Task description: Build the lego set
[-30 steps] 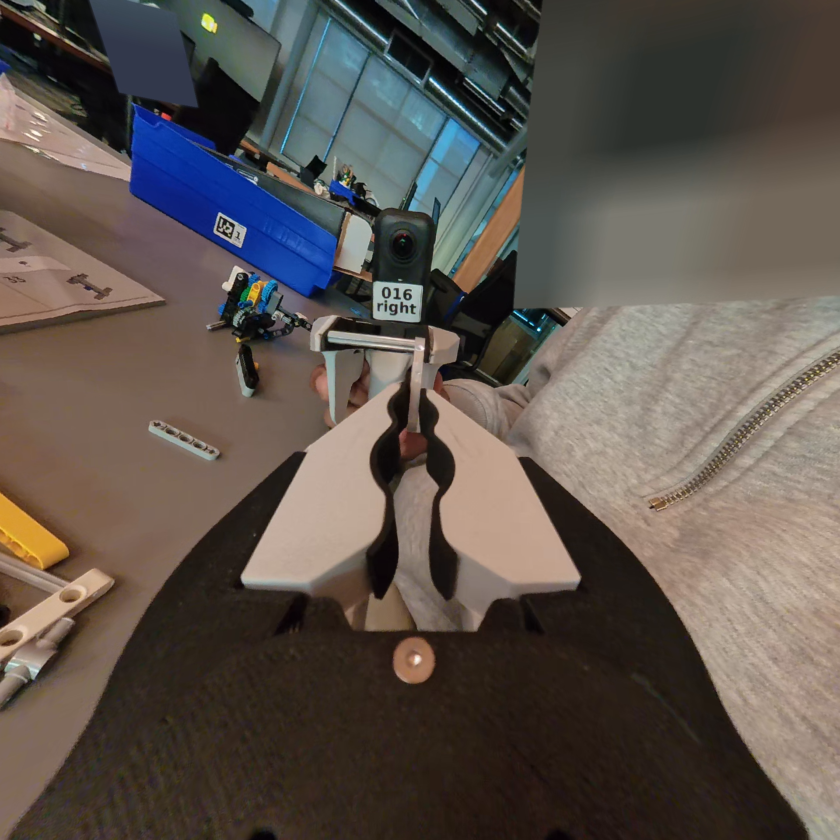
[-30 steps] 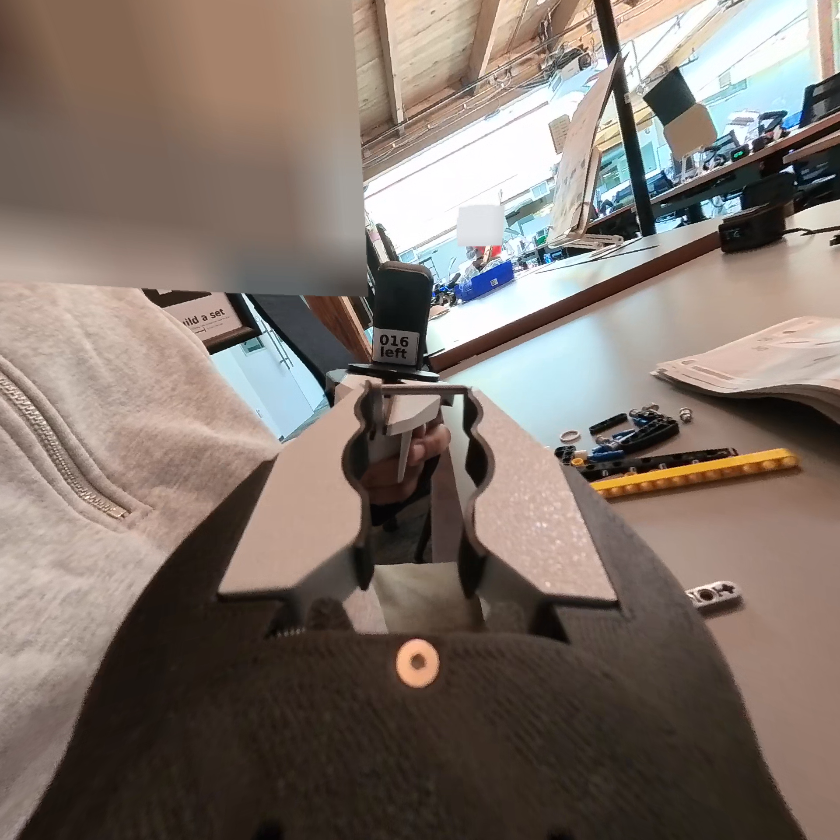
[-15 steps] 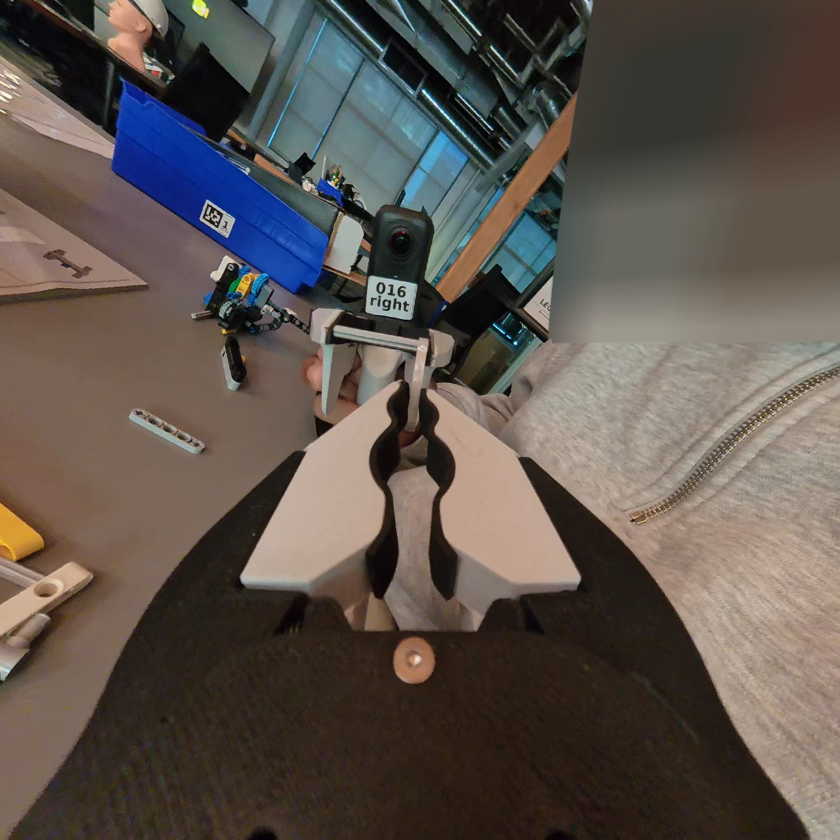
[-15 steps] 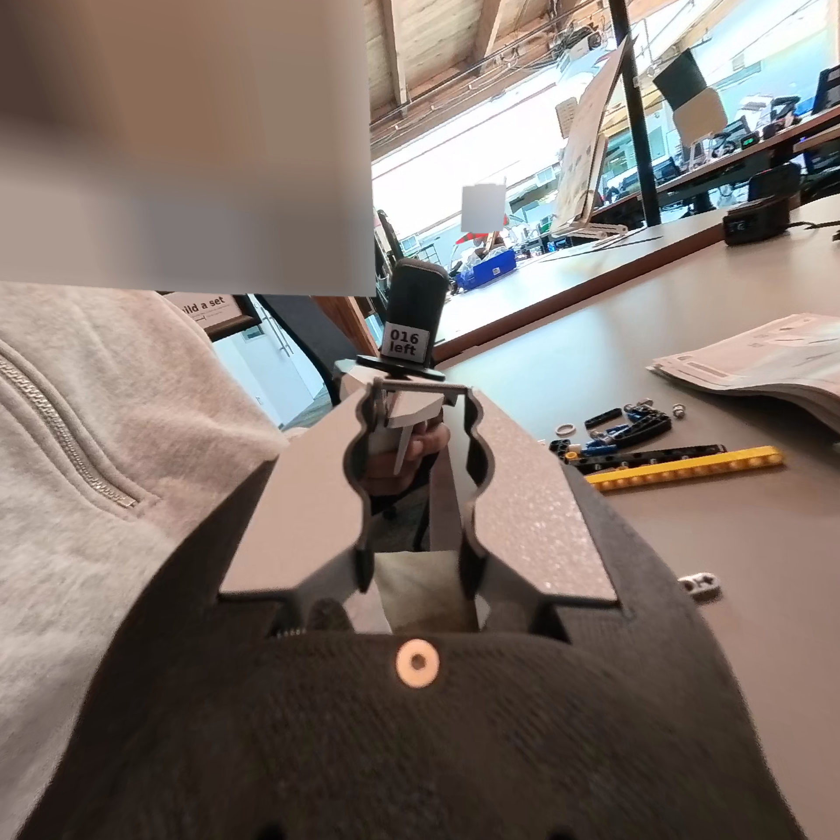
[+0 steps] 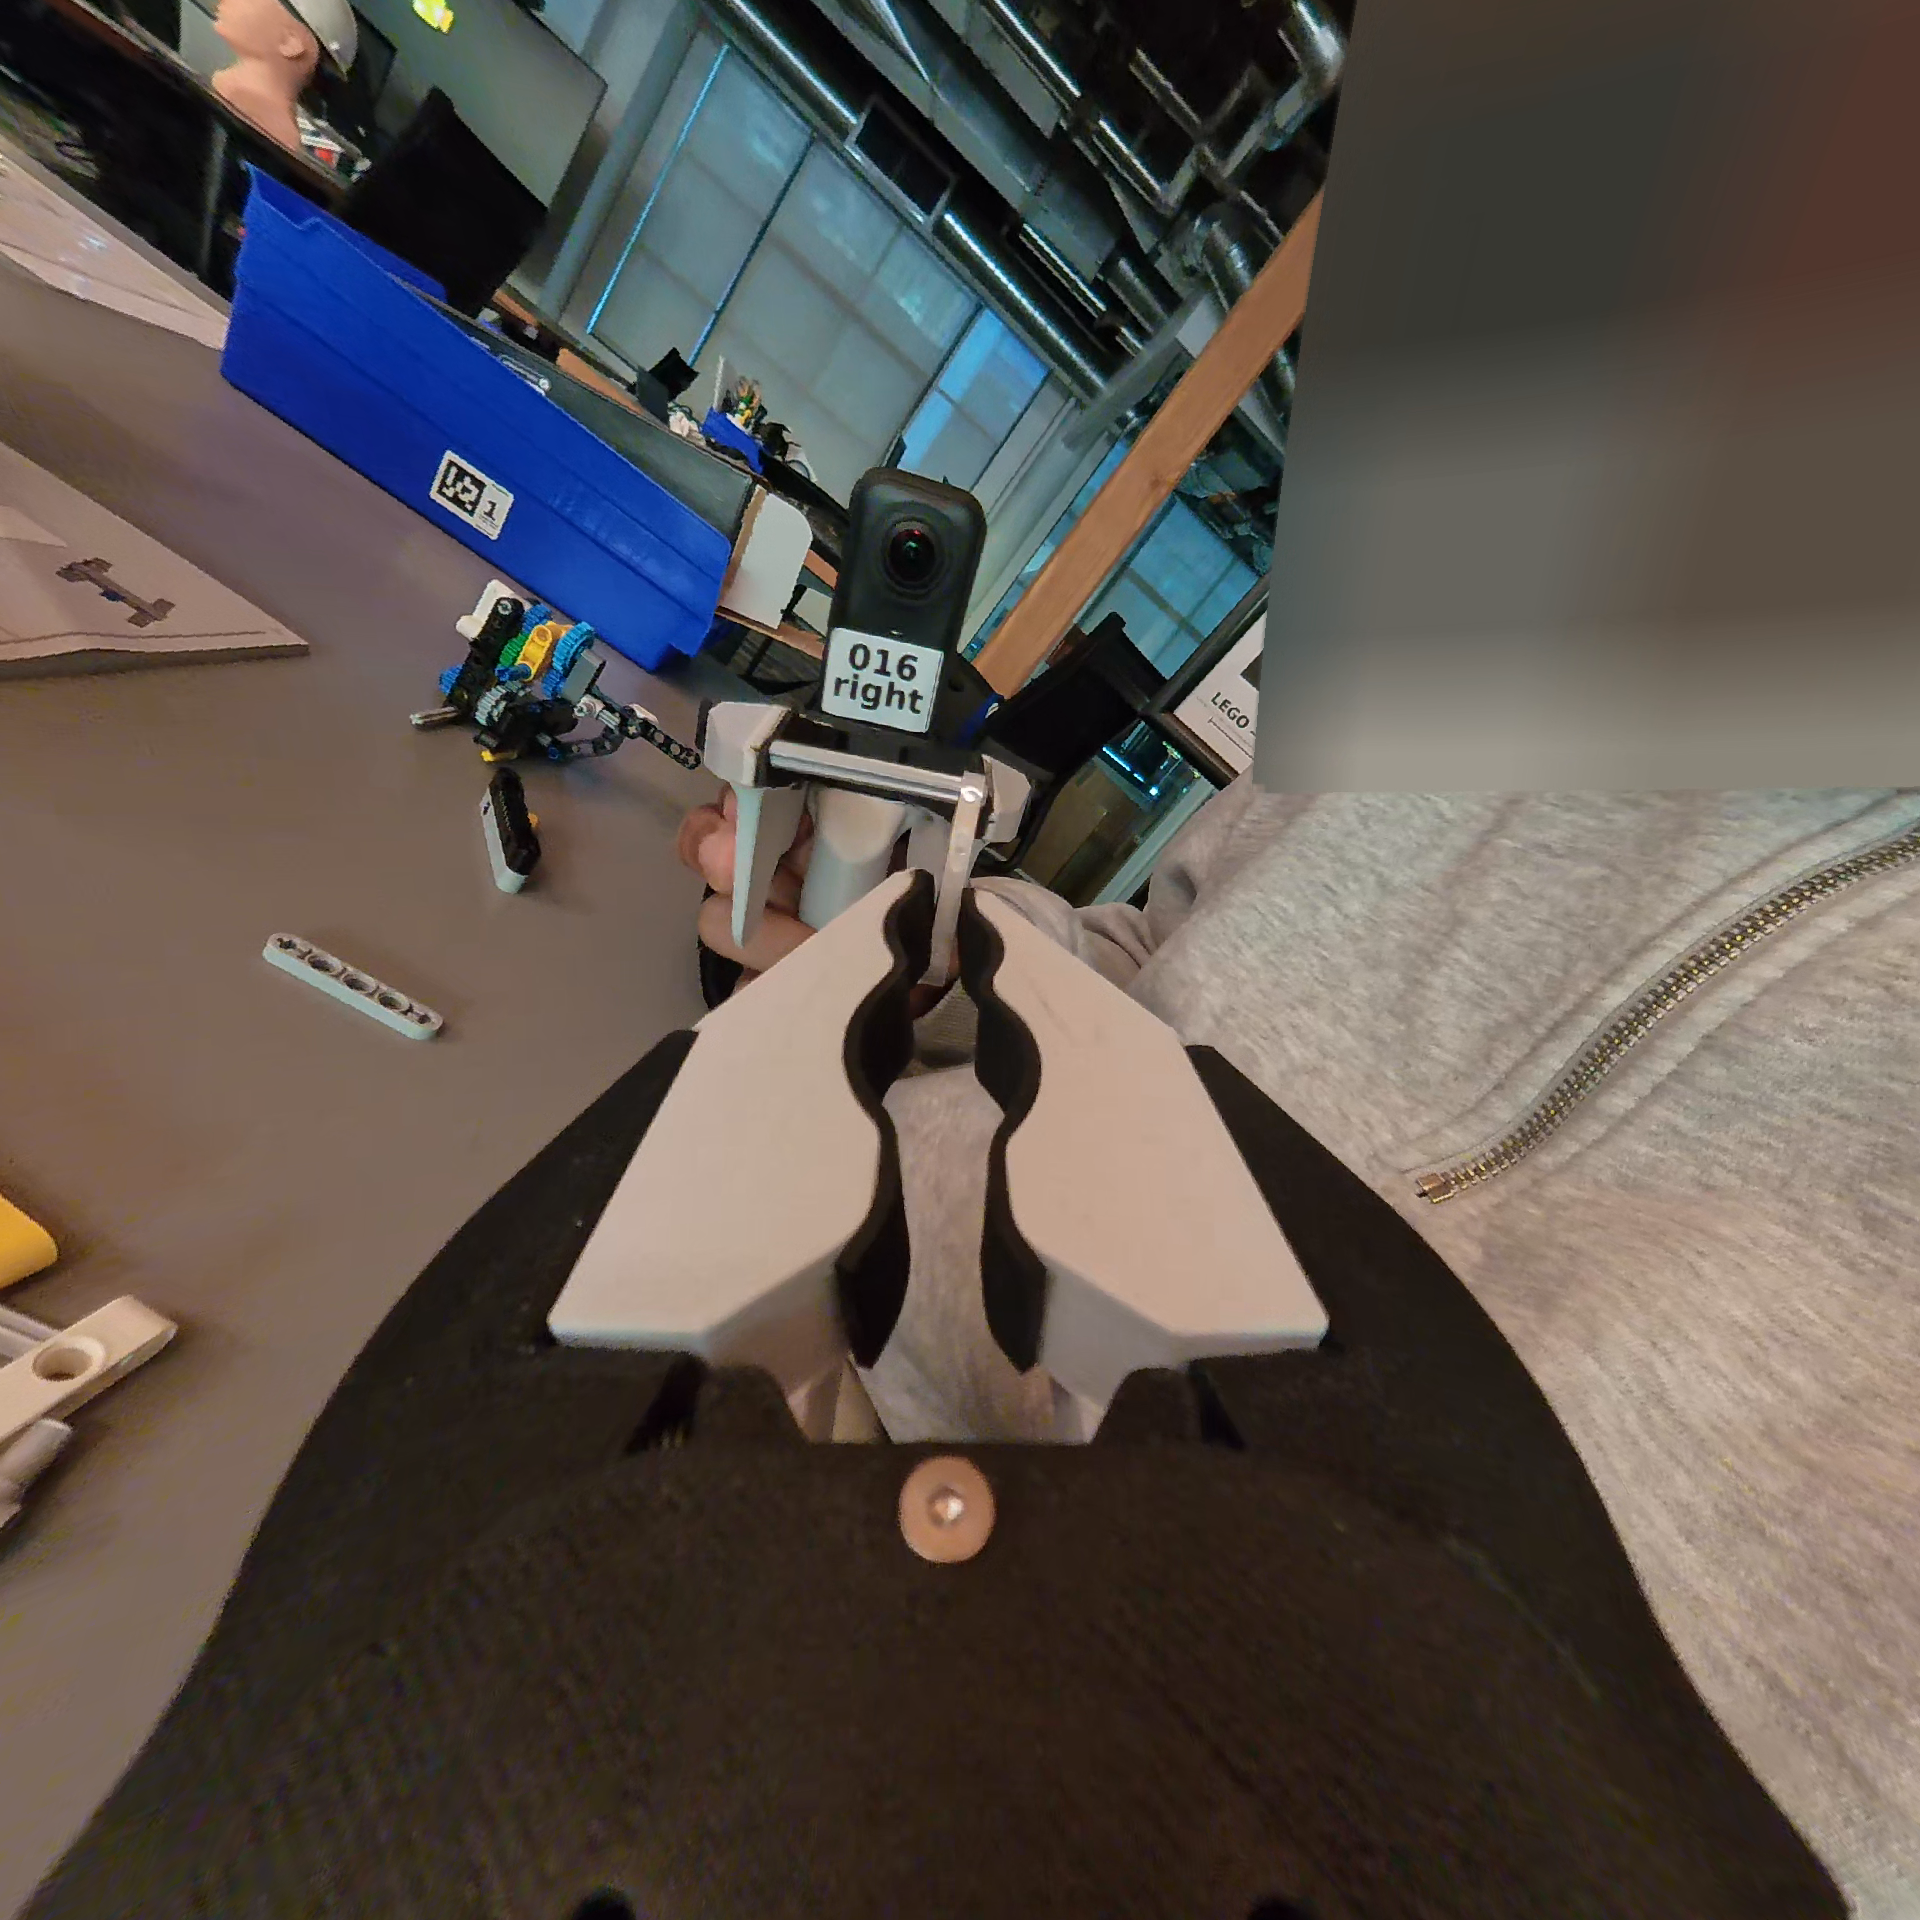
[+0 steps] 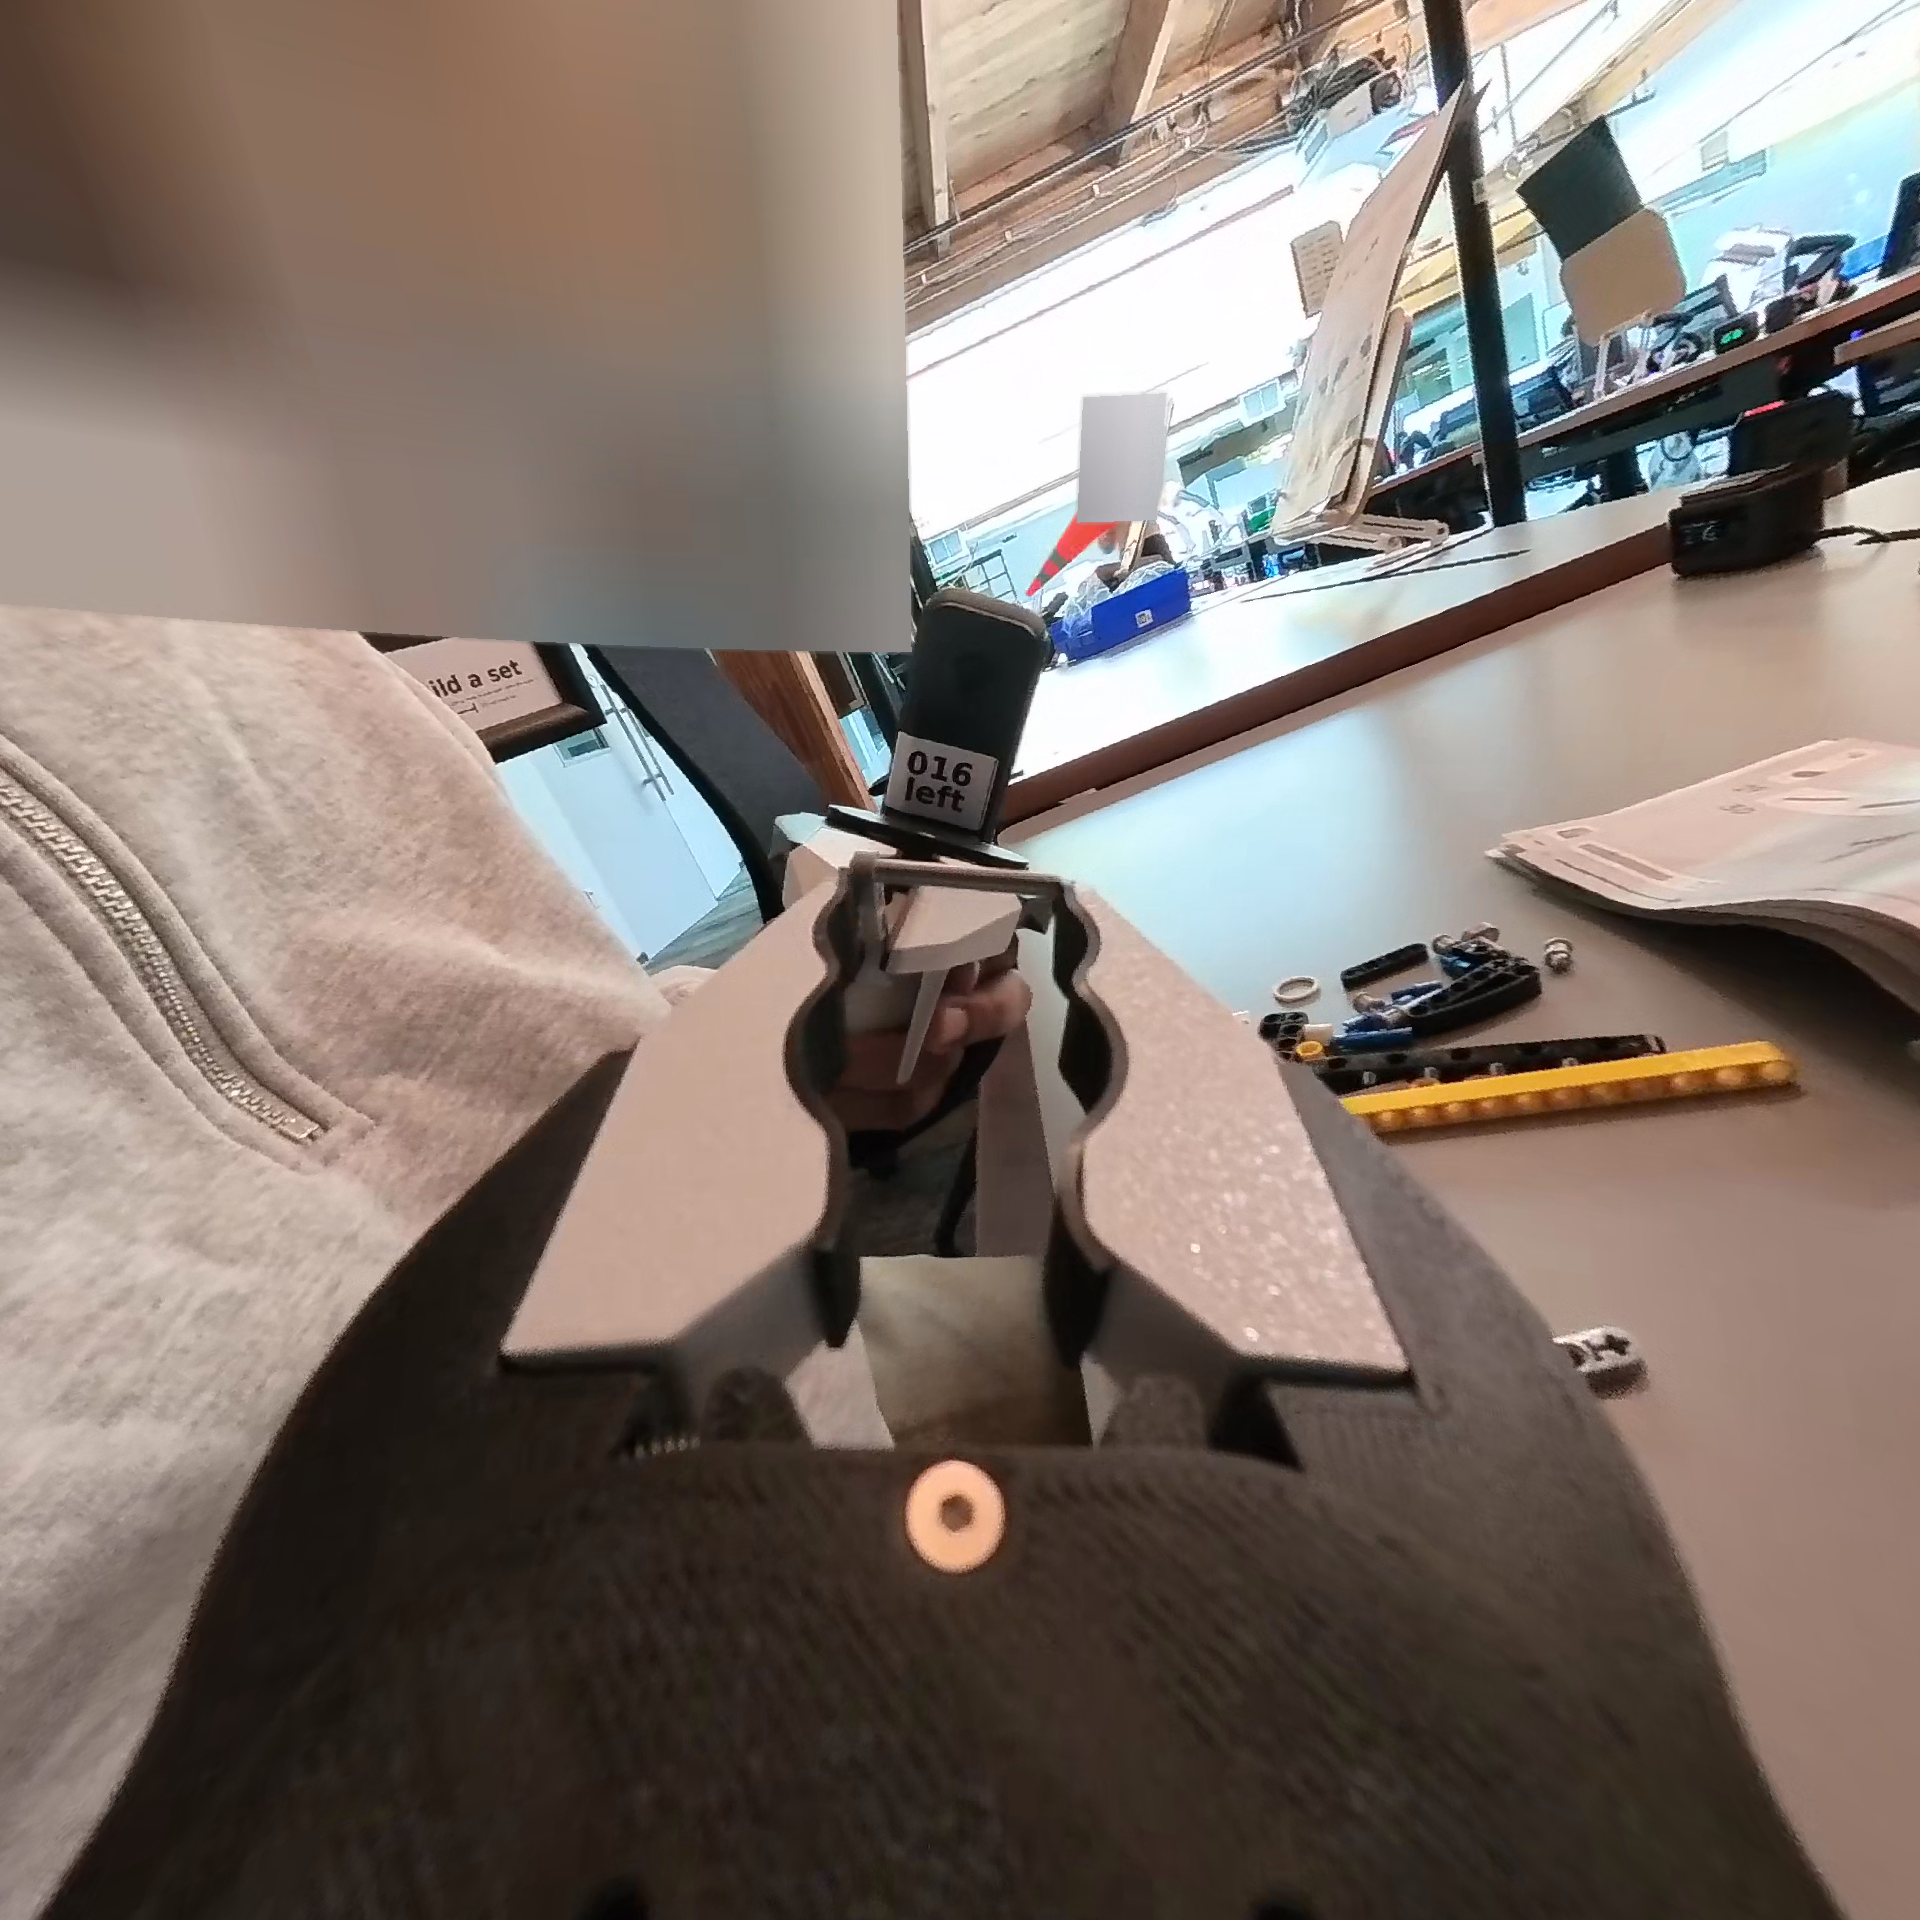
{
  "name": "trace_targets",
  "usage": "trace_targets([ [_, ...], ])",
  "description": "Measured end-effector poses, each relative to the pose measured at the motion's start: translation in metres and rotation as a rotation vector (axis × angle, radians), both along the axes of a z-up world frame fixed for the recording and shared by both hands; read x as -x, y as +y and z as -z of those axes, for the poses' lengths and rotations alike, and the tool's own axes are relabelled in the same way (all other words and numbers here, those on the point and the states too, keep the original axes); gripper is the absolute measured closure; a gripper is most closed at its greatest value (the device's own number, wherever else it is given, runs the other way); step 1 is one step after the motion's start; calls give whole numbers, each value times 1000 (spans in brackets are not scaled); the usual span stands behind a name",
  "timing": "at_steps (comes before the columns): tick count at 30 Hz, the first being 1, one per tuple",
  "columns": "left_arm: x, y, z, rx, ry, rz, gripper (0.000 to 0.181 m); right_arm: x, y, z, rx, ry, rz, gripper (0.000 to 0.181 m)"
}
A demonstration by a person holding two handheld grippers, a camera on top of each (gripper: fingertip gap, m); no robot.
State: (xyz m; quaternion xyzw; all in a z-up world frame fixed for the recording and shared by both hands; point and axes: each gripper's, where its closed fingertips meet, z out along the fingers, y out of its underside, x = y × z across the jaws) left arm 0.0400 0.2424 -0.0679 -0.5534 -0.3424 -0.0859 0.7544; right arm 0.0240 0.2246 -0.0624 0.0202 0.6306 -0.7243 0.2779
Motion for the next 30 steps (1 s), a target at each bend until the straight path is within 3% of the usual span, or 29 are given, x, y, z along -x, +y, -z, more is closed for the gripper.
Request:
trace_targets([
  [30, 1, -1, 1, 1, -2, -9, 181, -2, 1, 1, 0, 17, -11, 151],
])
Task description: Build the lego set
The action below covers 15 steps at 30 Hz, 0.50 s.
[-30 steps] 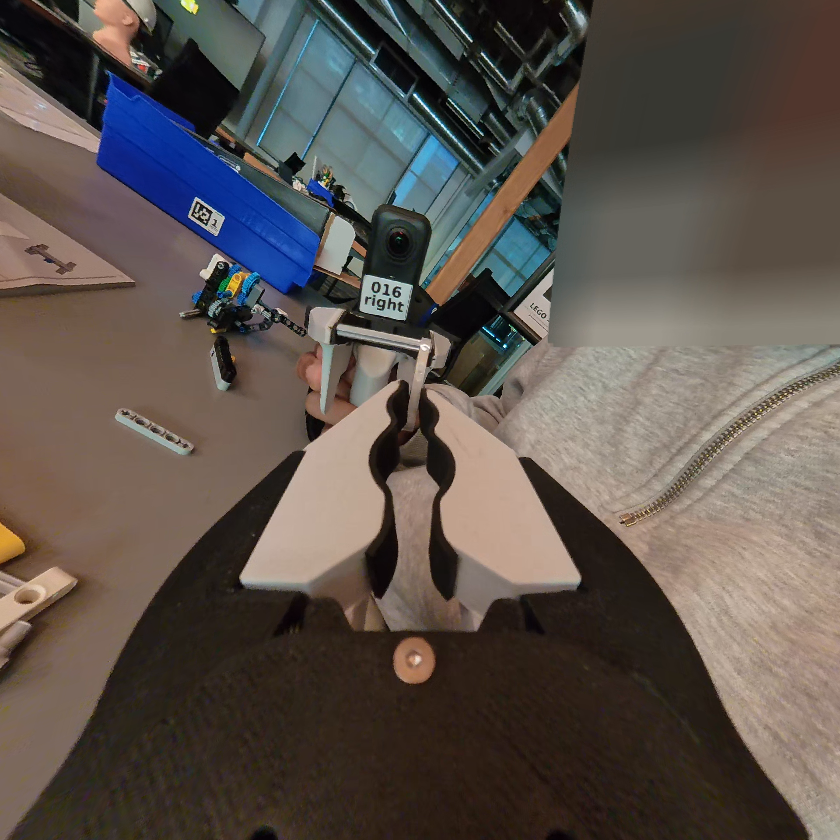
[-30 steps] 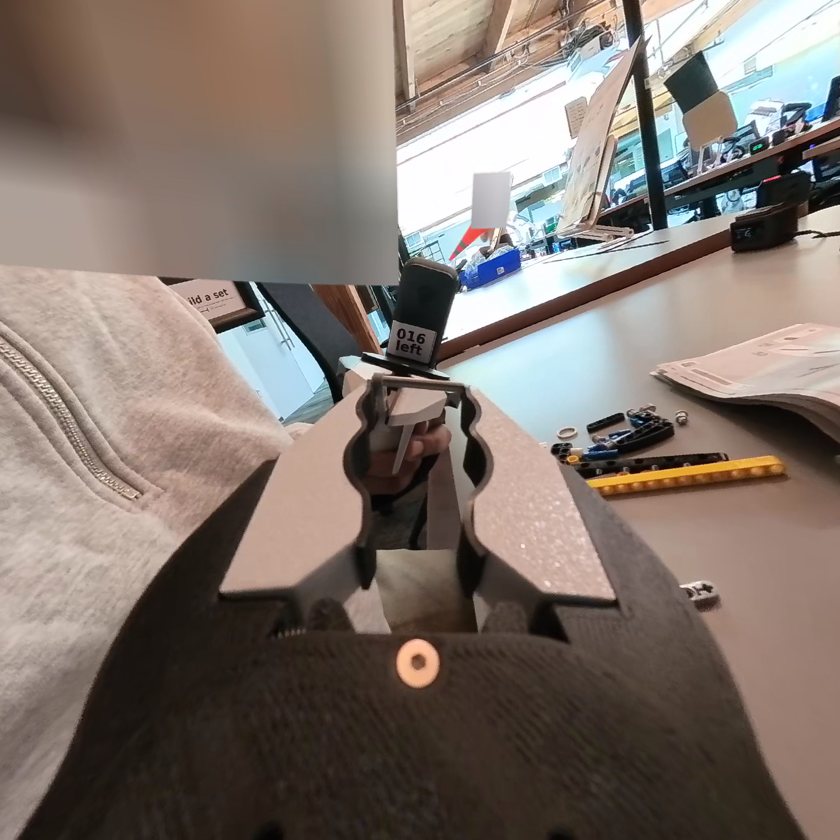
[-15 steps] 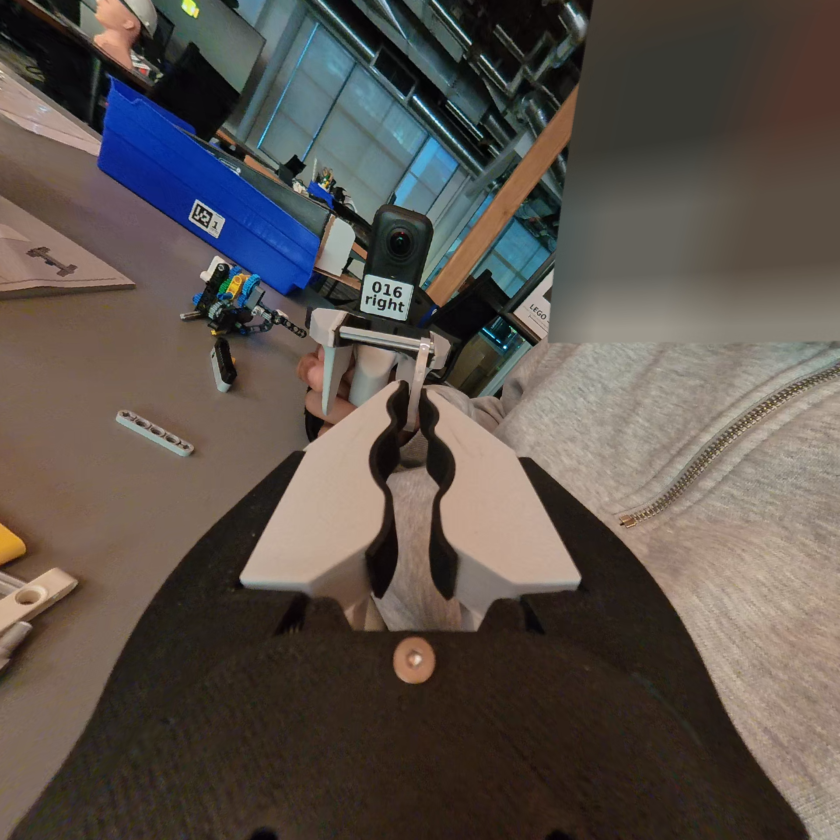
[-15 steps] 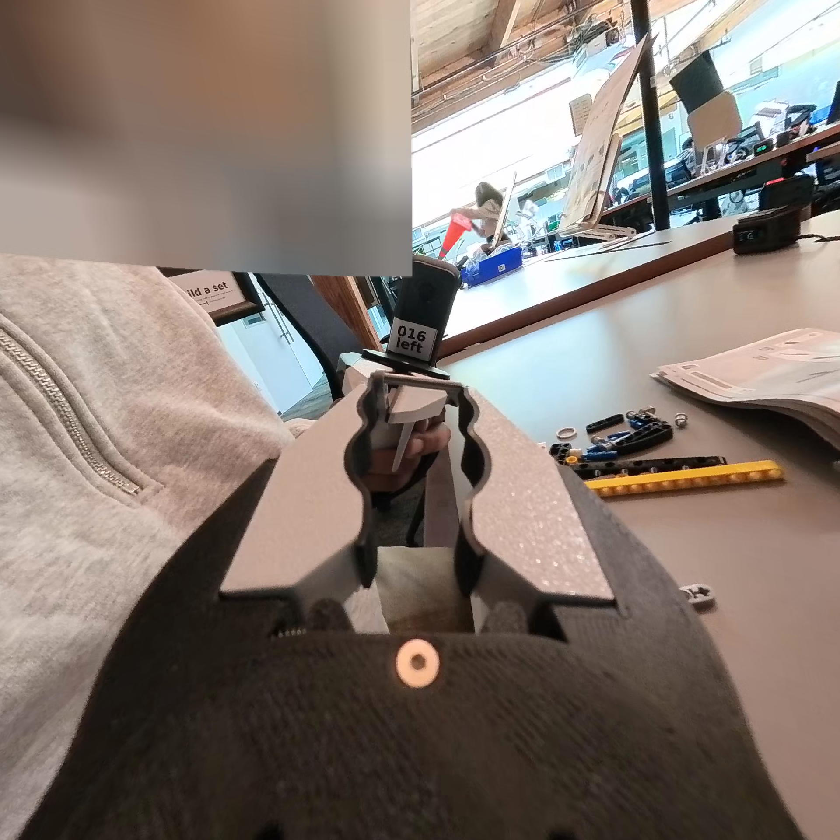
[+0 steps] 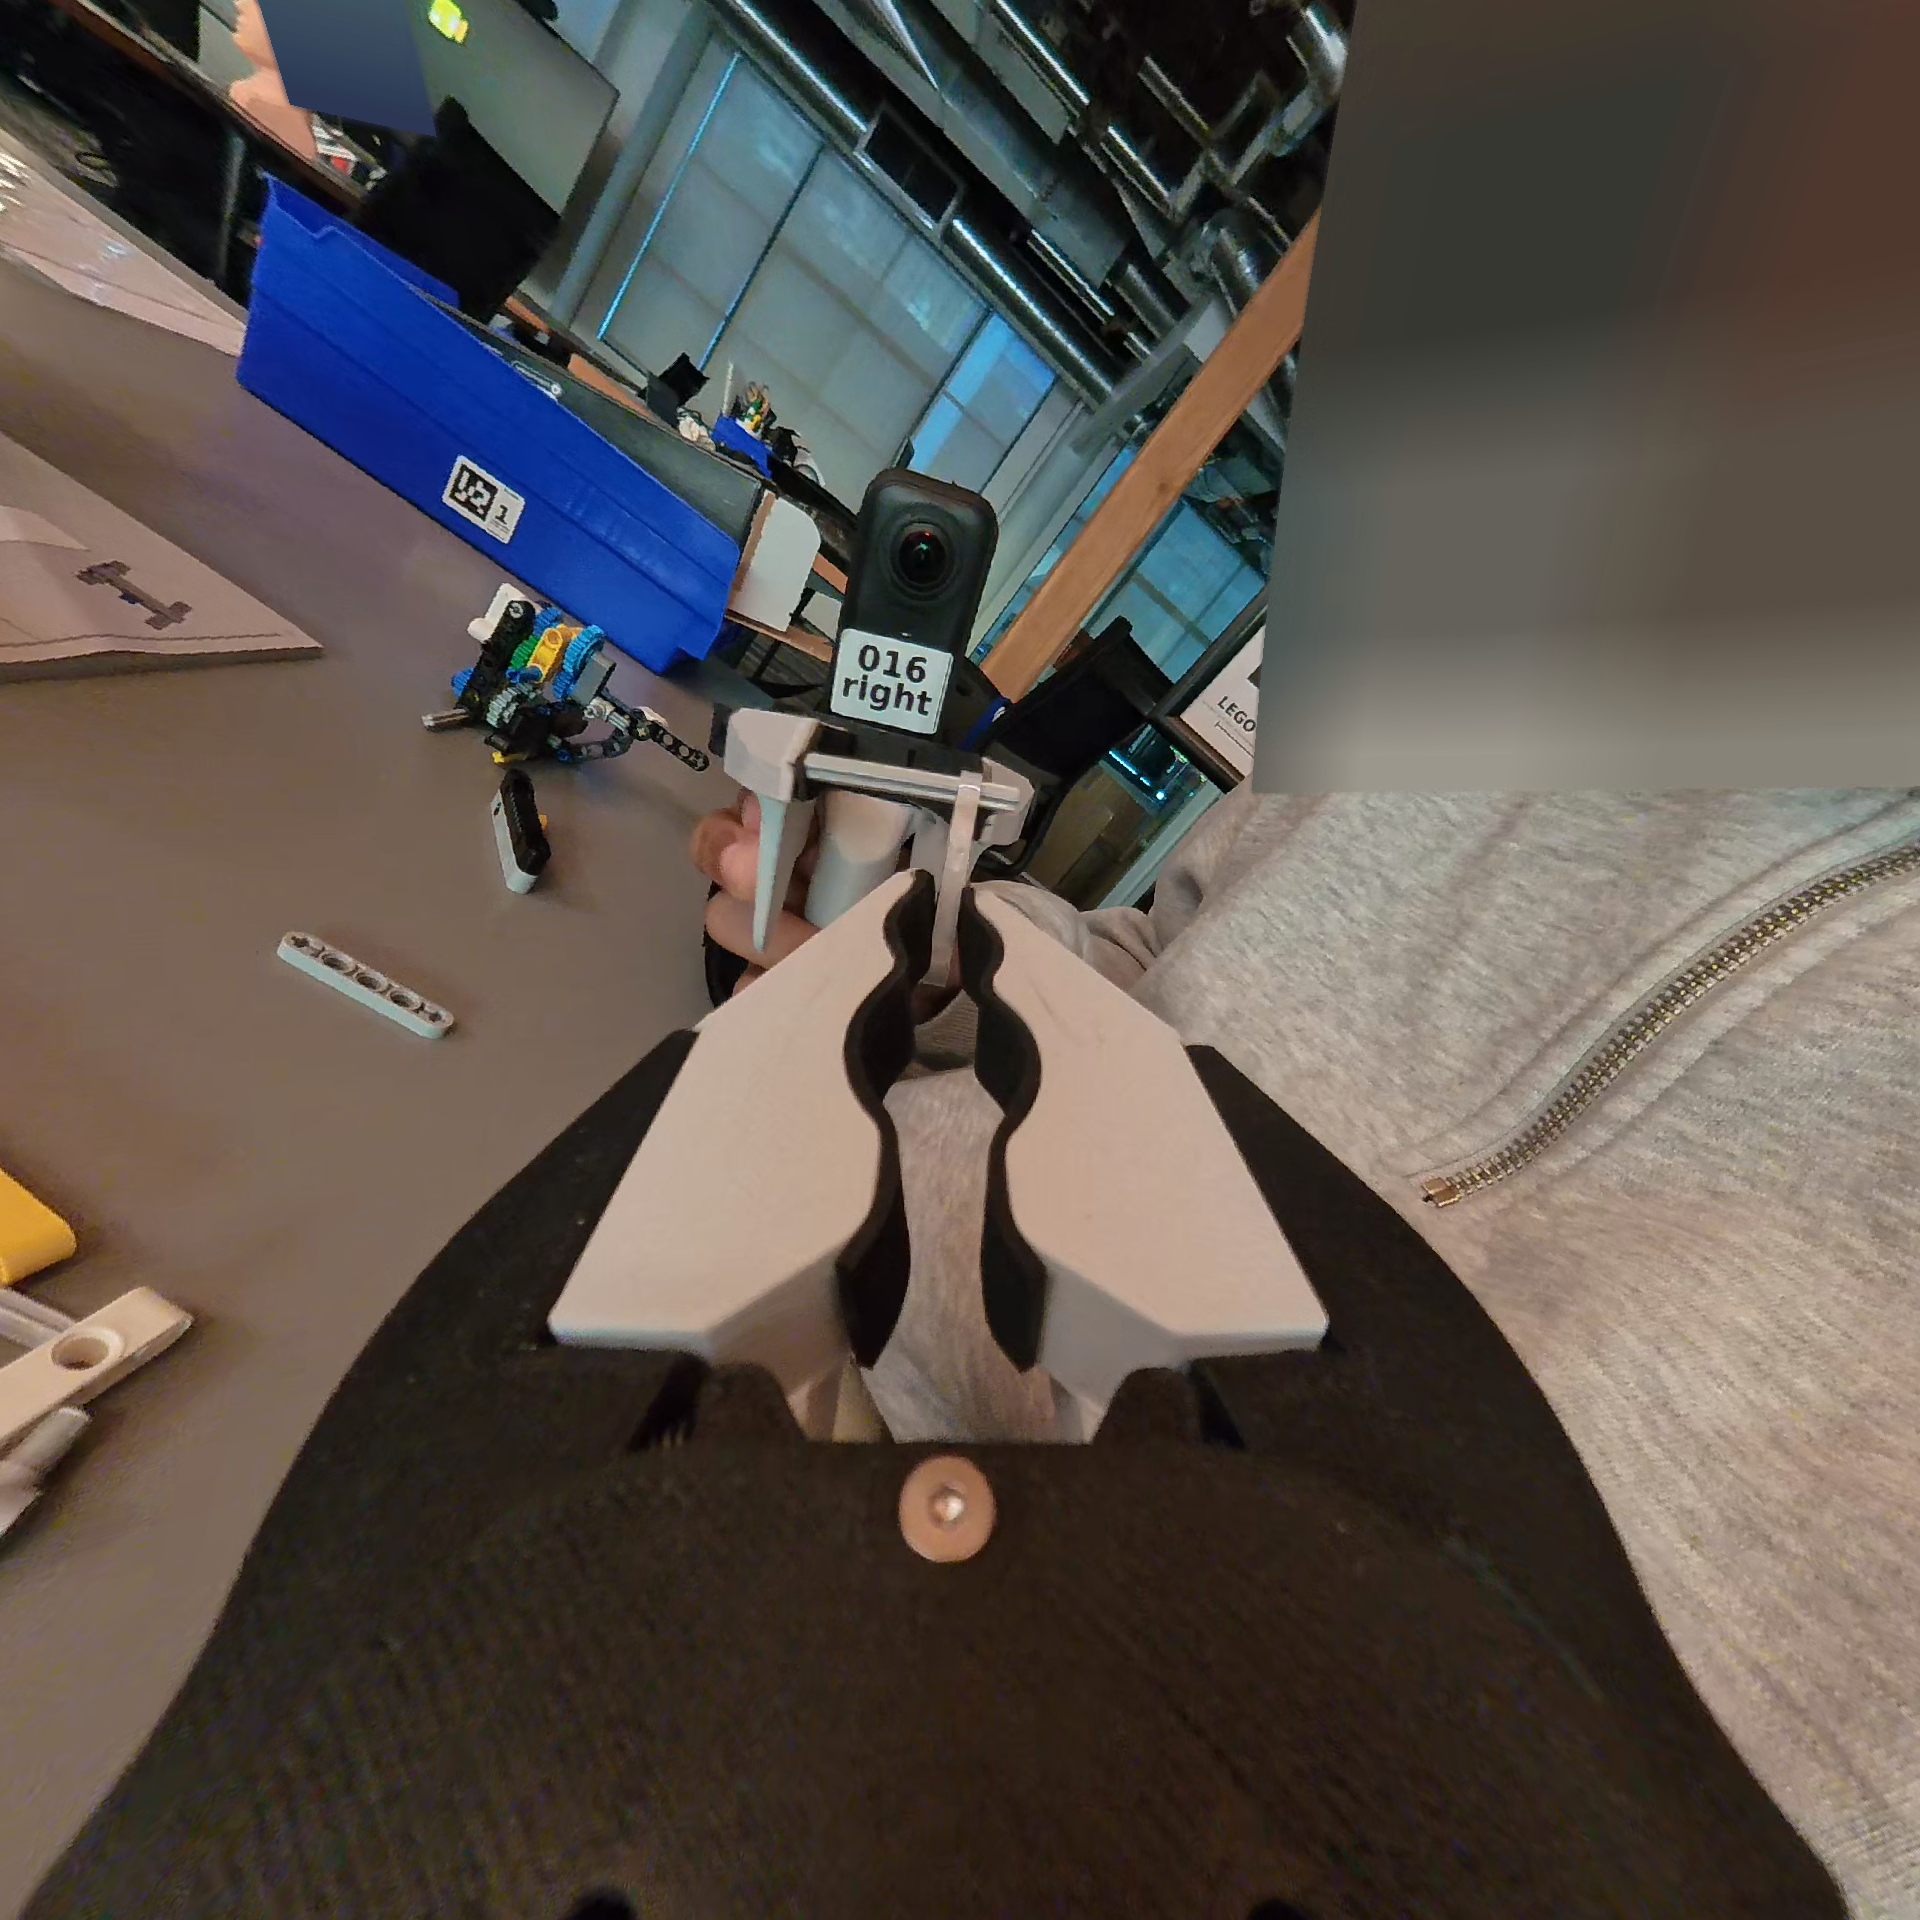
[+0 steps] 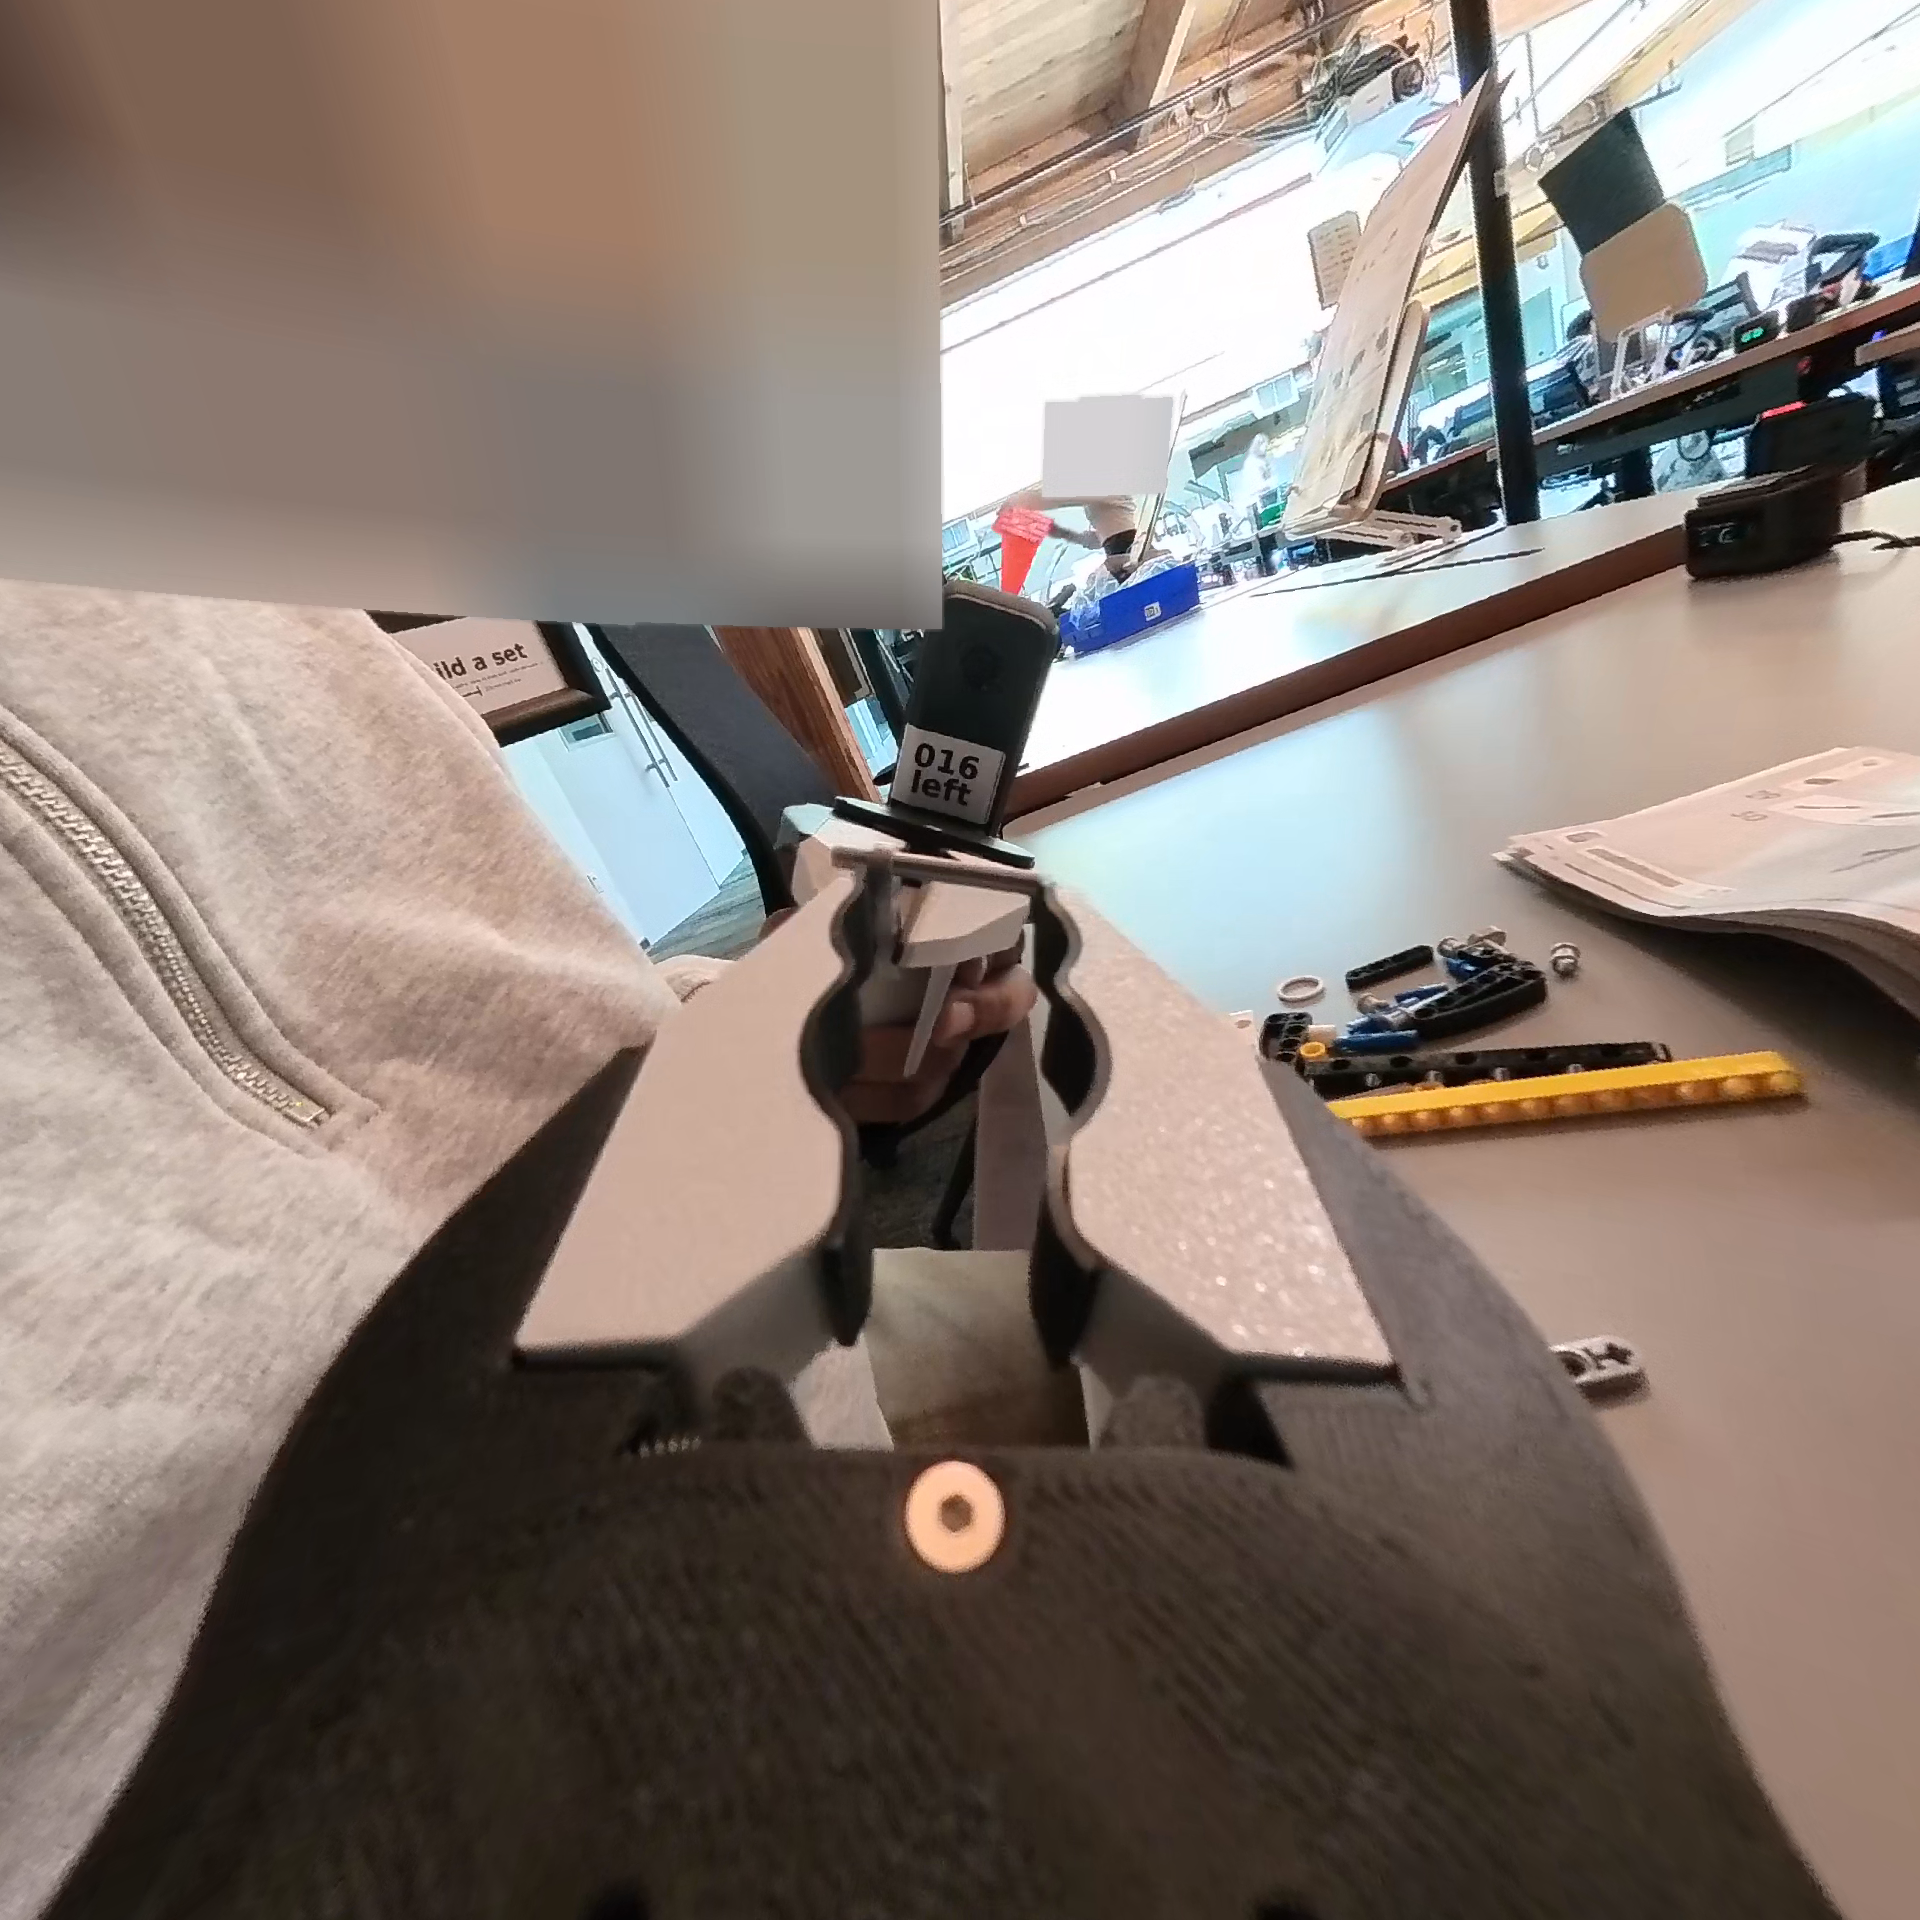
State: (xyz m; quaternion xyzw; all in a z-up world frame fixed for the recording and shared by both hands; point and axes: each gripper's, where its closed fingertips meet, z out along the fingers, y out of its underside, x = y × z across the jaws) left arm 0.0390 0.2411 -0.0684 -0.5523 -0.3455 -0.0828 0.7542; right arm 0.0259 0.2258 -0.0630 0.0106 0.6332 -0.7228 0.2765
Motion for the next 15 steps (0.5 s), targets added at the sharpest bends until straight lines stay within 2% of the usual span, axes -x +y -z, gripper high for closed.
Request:
trace_targets([
  [15, -1, 0, -1, -1, 6, 4, 181, -1, -1, -1, 8, -9, -17, 153],
])
